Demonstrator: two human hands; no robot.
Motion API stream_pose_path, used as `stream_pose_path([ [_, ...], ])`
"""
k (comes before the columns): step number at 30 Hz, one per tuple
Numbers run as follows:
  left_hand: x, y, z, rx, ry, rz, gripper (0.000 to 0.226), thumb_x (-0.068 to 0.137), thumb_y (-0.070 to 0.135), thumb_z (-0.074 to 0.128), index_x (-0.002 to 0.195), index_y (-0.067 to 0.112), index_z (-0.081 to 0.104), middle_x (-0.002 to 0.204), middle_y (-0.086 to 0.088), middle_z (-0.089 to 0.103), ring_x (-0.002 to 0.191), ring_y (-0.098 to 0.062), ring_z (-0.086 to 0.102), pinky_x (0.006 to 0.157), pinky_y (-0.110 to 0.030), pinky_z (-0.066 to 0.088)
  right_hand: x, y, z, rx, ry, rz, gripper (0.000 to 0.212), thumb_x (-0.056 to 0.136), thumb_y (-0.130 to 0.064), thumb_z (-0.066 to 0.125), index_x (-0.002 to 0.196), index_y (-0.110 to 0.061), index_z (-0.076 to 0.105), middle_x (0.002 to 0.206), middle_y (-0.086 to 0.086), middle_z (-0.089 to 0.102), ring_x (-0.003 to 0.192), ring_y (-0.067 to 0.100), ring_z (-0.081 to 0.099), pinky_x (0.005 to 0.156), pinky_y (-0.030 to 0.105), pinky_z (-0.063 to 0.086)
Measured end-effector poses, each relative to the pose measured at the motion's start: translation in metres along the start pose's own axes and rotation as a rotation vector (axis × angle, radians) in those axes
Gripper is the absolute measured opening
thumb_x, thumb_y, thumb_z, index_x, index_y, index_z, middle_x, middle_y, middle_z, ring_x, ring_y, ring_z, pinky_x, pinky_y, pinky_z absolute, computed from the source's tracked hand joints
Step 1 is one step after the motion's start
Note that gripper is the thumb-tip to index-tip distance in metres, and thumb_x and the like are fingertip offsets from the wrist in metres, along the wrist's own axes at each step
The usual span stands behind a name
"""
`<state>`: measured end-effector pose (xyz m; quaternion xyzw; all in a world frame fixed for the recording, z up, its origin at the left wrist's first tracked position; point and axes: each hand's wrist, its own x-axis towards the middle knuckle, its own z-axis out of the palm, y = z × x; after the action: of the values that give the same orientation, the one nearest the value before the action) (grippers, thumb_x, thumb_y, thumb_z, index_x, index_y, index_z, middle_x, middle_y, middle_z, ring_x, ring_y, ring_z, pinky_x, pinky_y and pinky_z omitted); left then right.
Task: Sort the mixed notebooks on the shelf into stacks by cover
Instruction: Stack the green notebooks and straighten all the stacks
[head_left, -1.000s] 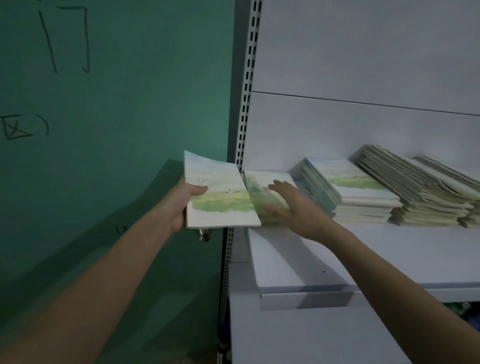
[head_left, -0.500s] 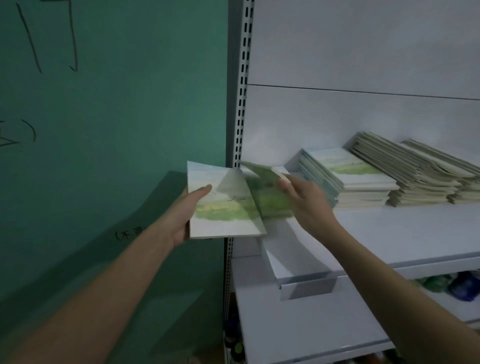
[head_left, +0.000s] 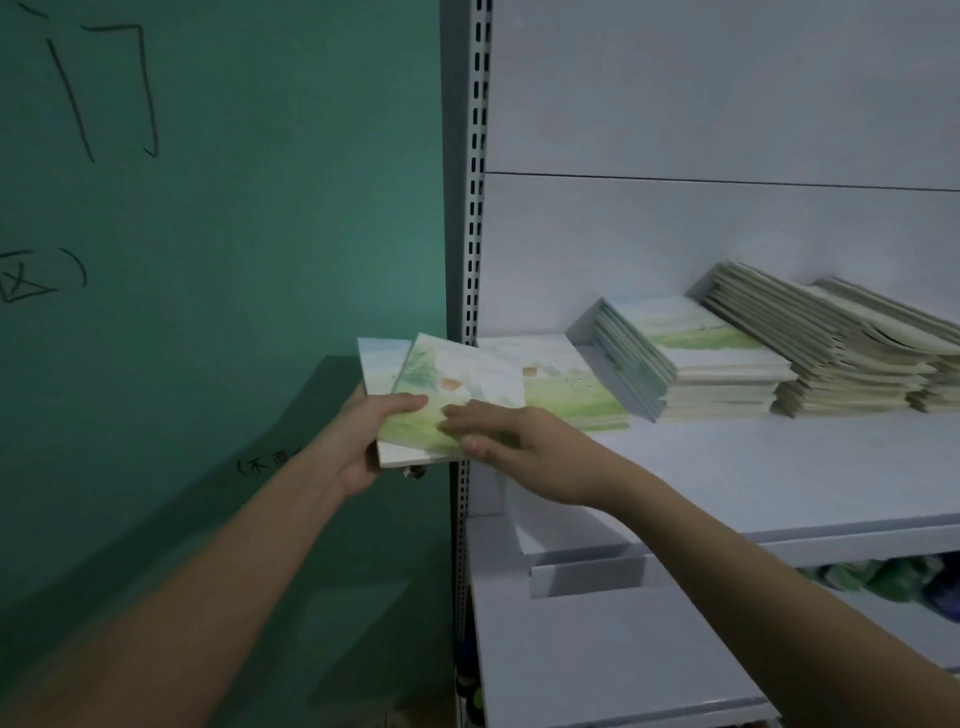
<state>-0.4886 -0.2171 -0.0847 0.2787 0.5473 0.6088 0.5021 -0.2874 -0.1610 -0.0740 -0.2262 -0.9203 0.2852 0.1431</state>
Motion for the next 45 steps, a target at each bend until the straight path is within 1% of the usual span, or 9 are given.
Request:
stream_pose_path([
  [5, -0.010, 0.013, 0.023, -0.145, 0.015, 0.093, 0.043, 0.089, 0.006, 0.056, 0.132, 0.007, 0.052, 0.108, -0.013, 0.069, 0.078, -0.023, 0.072, 0.056, -0.031, 0.058, -0.008, 0.023, -0.035, 0.221, 0.540, 0.153, 0.048, 0.096, -0.039, 0.054, 0.142, -0.027, 0.044, 0.137, -0.014, 0.046, 0.121, 0.004, 0.047, 0.101, 0.032, 0.043],
  [9, -0.012, 0.032, 0.074, -0.183, 0.013, 0.112, 0.045, 0.087, 0.011, 0.058, 0.131, 0.007, 0.052, 0.110, -0.014, 0.069, 0.083, -0.025, 0.071, 0.063, -0.033, 0.061, -0.020, 0.035, -0.071, 0.704, 0.446, 0.258, 0.061, 0.093, -0.040, 0.059, 0.146, -0.020, 0.036, 0.136, -0.004, 0.050, 0.114, 0.012, 0.056, 0.095, 0.038, 0.052],
  [15, -0.005, 0.039, 0.170, 0.008, -0.020, 0.037, 0.031, 0.091, 0.012, 0.055, 0.122, 0.010, 0.057, 0.110, -0.012, 0.071, 0.093, -0.024, 0.069, 0.077, -0.033, 0.058, -0.045, 0.077, -0.141, 0.598, 0.476, 0.301, 0.031, 0.086, -0.009, 0.057, 0.117, -0.007, 0.059, 0.113, 0.021, 0.063, 0.098, 0.037, 0.065, 0.088, 0.049, 0.056],
  [21, 0.021, 0.037, 0.263, 0.151, 0.018, 0.014, 0.015, 0.093, -0.004, 0.050, 0.099, 0.007, 0.058, 0.100, -0.009, 0.068, 0.087, -0.022, 0.066, 0.079, -0.032, 0.055, -0.068, 0.133, -0.197, 0.492, 0.496, 0.452, 0.048, 0.087, 0.003, 0.054, 0.135, -0.001, 0.049, 0.124, 0.015, 0.059, 0.107, 0.029, 0.060, 0.068, 0.023, 0.049],
  [24, 0.042, 0.026, 0.291, 0.220, 0.112, 0.064, 0.018, 0.090, -0.008, 0.054, 0.105, -0.002, 0.061, 0.103, -0.016, 0.069, 0.086, -0.026, 0.068, 0.077, -0.036, 0.057, -0.074, 0.151, -0.212, 0.346, 0.507, 0.448, 0.032, 0.085, 0.005, 0.048, 0.115, 0.007, 0.059, 0.096, 0.013, 0.063, 0.078, 0.019, 0.059, 0.049, 0.015, 0.042],
  [27, 0.060, 0.012, 0.308, 0.411, 0.256, 0.099, 0.031, 0.085, -0.001, 0.059, 0.116, -0.004, 0.059, 0.108, -0.022, 0.066, 0.095, -0.033, 0.066, 0.084, -0.036, 0.055, -0.074, 0.166, -0.220, 0.128, 0.434, 0.469, 0.020, 0.087, 0.000, 0.046, 0.101, 0.004, 0.060, 0.088, 0.011, 0.061, 0.075, 0.021, 0.055, 0.062, 0.027, 0.045],
  [32, 0.069, -0.002, 0.323, 0.589, 0.312, 0.122, 0.026, 0.092, -0.005, 0.042, 0.106, 0.005, 0.061, 0.080, -0.005, 0.058, 0.065, -0.016, 0.053, 0.046, -0.020, 0.038, -0.064, 0.180, -0.215, -0.217, 0.220, 0.499, 0.015, 0.088, -0.007, 0.043, 0.074, -0.005, 0.047, 0.096, 0.019, 0.057, 0.108, 0.040, 0.052, 0.076, 0.033, 0.036],
  [40, 0.064, 0.006, 0.323, 0.577, 0.211, 0.151, 0.023, 0.099, 0.010, 0.047, 0.120, 0.018, 0.052, 0.121, 0.004, 0.055, 0.100, -0.015, 0.057, 0.081, -0.026, 0.042, -0.062, 0.178, -0.213, -0.313, 0.369, 0.287, 0.038, 0.088, -0.002, 0.041, 0.125, 0.002, 0.047, 0.139, 0.021, 0.038, 0.130, 0.036, 0.032, 0.100, 0.039, 0.034],
  [45, 0.056, 0.009, 0.270, 0.664, 0.333, 0.235, 0.053, 0.096, 0.017, 0.054, 0.147, 0.017, 0.039, 0.150, -0.005, 0.043, 0.133, -0.018, 0.044, 0.097, -0.026, 0.035, -0.064, 0.134, -0.197, -0.064, 0.463, -0.149, 0.034, 0.096, -0.010, 0.045, 0.126, -0.014, 0.058, 0.123, 0.003, 0.061, 0.112, 0.018, 0.055, 0.093, 0.032, 0.044],
])
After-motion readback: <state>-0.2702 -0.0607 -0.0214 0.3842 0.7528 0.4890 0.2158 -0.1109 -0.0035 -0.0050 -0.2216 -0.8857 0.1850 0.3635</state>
